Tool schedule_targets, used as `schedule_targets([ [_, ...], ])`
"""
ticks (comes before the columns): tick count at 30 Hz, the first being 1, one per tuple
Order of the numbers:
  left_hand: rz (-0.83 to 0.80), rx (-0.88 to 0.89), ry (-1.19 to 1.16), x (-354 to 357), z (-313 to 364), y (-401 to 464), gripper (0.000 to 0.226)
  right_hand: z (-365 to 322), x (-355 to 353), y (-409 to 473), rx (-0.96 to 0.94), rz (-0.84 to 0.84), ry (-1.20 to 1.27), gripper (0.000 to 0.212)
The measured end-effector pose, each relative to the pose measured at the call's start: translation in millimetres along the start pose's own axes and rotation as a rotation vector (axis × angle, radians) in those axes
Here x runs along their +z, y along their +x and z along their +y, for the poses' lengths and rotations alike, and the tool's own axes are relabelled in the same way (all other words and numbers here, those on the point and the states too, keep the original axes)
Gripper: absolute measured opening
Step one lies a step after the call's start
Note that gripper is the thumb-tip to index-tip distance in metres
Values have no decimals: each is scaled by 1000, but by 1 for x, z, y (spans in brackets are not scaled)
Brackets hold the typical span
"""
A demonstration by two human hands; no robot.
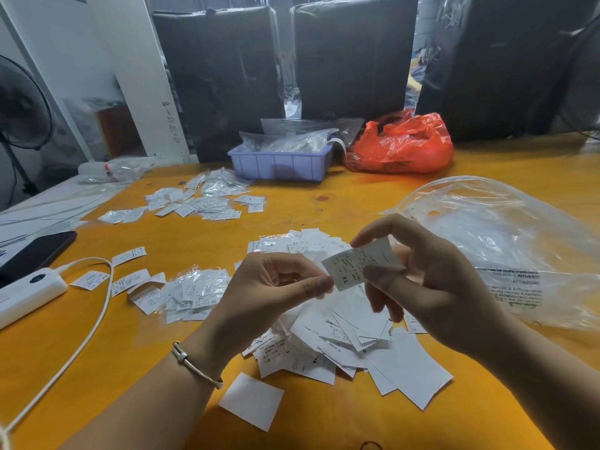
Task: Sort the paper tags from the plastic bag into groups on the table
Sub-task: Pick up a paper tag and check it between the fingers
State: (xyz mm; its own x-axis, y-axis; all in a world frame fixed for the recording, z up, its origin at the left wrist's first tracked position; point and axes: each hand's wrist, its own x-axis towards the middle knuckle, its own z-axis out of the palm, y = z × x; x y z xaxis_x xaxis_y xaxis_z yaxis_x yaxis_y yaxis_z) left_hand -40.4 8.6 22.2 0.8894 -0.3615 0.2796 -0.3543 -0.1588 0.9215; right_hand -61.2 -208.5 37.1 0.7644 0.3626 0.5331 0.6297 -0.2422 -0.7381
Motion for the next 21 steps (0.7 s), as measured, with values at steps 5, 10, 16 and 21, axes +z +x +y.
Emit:
schedule_targets([
  [5,-47,-20,-22,0,-1,0,12,12,-3,4,218,-113,358,25],
  [10,-125,-69,-36,4,-1,1,18,18,0,3,264,-198,311,30],
  [16,-35,-102,-79,7,-2,3,11,14,3,4,31,291,-144,18],
  [21,-23,-130,-114,6,-1,4,8,13,15,0,8,308,-207,17],
])
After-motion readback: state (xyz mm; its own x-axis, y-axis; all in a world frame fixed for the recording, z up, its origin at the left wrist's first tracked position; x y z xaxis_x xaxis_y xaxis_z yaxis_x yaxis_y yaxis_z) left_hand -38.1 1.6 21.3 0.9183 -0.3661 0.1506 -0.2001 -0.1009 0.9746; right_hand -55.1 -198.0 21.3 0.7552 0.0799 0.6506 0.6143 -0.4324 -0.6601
